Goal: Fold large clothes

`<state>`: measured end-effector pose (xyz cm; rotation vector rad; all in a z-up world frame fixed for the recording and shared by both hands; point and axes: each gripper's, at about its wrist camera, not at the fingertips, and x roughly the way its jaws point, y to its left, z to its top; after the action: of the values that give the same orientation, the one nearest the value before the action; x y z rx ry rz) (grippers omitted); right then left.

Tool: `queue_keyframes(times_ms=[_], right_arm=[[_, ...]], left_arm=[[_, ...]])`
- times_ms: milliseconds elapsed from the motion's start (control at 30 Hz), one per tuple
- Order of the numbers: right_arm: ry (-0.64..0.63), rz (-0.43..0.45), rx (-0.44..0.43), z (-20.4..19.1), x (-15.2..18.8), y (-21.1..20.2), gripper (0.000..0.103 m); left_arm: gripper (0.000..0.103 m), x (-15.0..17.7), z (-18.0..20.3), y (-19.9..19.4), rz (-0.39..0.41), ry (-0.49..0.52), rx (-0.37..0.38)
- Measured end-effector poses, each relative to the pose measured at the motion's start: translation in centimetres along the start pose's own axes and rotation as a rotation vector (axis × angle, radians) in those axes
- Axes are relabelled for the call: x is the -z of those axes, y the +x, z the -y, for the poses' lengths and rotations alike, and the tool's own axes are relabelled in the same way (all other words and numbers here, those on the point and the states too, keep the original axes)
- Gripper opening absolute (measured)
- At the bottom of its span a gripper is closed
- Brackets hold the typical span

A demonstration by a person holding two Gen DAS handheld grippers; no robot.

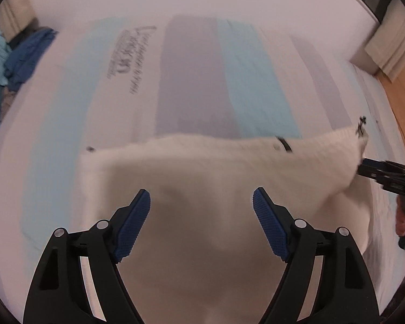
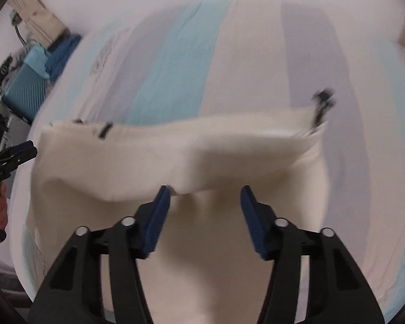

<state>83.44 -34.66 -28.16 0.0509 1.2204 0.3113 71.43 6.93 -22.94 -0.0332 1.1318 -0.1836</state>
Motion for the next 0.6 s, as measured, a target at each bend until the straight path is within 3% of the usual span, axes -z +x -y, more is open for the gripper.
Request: queue_keyframes(times_ms=[100,200,600], right_arm=[[-0.007,-0.030,0.028,-0.9,-0.6,2.1,0.029],[0.016,-0.044,0.056,-0.5,-2.2,3.7,0.029],[0.063,-0.125,0.146,-0.1,-5.6,9.2,0.027]], left_arm=[[0.077,0.3,1.0,2.1,-0.014,0.045,-0.038],[0.077,0.0,0.9,4.3,-0.035,0.073,-0.087],[0.077,-2.7,-2.2,9.2,-0.106,-0.004,-0.216]])
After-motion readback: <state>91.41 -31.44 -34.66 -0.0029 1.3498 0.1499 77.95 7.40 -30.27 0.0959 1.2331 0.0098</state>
